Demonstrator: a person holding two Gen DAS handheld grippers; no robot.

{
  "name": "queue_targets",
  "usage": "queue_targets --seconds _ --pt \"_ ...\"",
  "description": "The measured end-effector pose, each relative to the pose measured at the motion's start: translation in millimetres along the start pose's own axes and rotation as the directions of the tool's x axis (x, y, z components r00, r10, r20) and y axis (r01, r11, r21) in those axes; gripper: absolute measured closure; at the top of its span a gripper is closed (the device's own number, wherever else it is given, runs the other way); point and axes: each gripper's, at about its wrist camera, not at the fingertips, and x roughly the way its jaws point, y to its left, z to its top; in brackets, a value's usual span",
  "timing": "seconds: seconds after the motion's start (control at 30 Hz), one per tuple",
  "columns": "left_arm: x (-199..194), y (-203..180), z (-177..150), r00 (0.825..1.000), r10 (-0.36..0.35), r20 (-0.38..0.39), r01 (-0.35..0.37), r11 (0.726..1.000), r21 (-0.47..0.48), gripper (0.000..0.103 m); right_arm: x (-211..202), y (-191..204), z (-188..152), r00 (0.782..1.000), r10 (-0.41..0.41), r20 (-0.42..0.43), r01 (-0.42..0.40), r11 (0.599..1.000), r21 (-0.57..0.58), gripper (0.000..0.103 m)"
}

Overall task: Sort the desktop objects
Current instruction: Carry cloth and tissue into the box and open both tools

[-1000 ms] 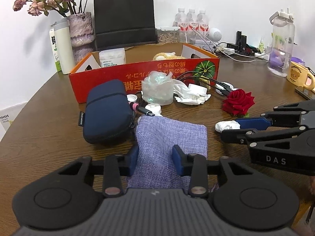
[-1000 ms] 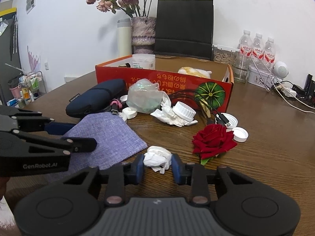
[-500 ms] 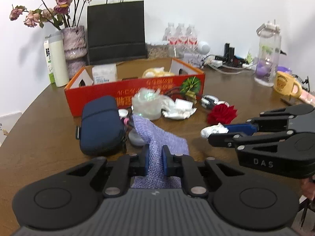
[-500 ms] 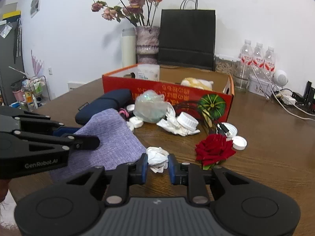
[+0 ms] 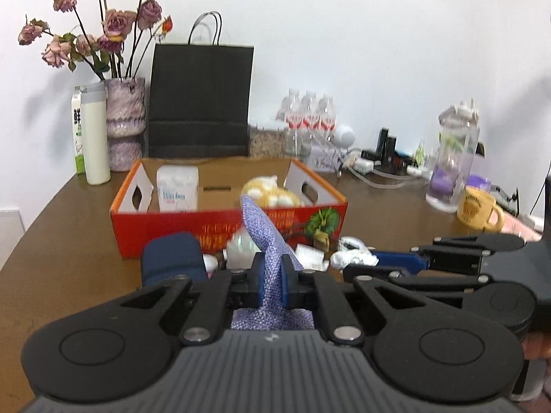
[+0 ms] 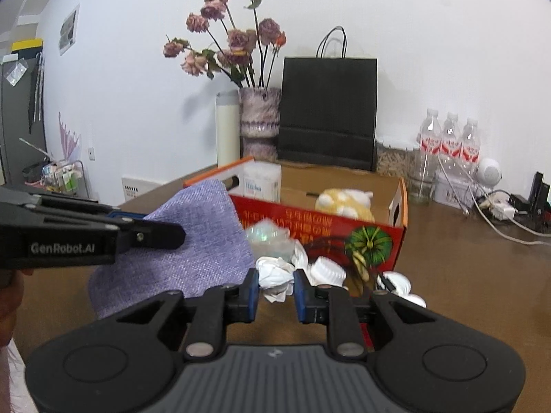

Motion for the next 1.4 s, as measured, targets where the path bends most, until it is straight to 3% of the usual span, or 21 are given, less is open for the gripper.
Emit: queue_targets --seconds 0.33,0.63,0.97,1.4 --pt "16.1 9.9 40.1 0.996 0.028 0.088 -0.029 1.0 0.008 0.094 17.4 -14.2 37.7 0.997 -0.032 0.076 0.033 0.999 -0.016 0.083" --pt "71.5 35.2 77.6 0.995 0.026 0.099 -0.023 0.999 -0.039 0.094 69.0 -41.9 77.2 0.994 -0.054 0.091 0.054 0.999 0.004 0.083" --pt "155.4 61.2 97.5 0.998 0.066 0.017 -0.066 0.997 -0.043 0.094 142.2 -66.8 104.2 0.996 -0.074 0.047 0.074 0.997 0.011 0.083" --pt "223.6 83.4 93.5 0.986 0.136 -0.098 -0.136 0.991 0.01 0.093 210.2 -74.2 103.3 0.997 -0.057 -0.051 0.057 0.998 -0.009 0.083"
